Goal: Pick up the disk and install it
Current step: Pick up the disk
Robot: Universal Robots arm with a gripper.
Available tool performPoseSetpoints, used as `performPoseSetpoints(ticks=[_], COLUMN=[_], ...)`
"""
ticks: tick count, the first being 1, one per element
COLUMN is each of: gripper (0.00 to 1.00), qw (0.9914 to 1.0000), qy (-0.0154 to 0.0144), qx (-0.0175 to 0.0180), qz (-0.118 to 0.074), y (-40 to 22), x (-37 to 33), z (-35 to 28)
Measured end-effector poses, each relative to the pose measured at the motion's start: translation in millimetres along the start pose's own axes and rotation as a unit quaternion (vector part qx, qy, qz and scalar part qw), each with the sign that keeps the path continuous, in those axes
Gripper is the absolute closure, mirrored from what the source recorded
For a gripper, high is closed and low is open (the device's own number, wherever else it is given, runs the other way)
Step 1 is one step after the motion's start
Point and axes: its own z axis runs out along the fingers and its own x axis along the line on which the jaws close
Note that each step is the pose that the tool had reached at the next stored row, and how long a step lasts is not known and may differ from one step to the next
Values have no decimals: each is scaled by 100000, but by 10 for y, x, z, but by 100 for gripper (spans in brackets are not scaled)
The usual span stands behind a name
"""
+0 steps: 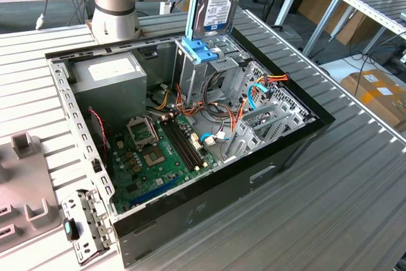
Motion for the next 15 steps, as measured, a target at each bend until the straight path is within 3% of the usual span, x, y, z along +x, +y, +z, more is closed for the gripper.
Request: performPoseSetpoints(ticks=[4, 7, 15], gripper=[65, 65, 65], qw=[100000, 100000, 100000], qy=[-1, 13, 4], qx=[1, -1, -2], qz=[-1, 6, 2], y=[-79, -95, -101], x=[-2, 10, 271], z=[3, 3, 8])
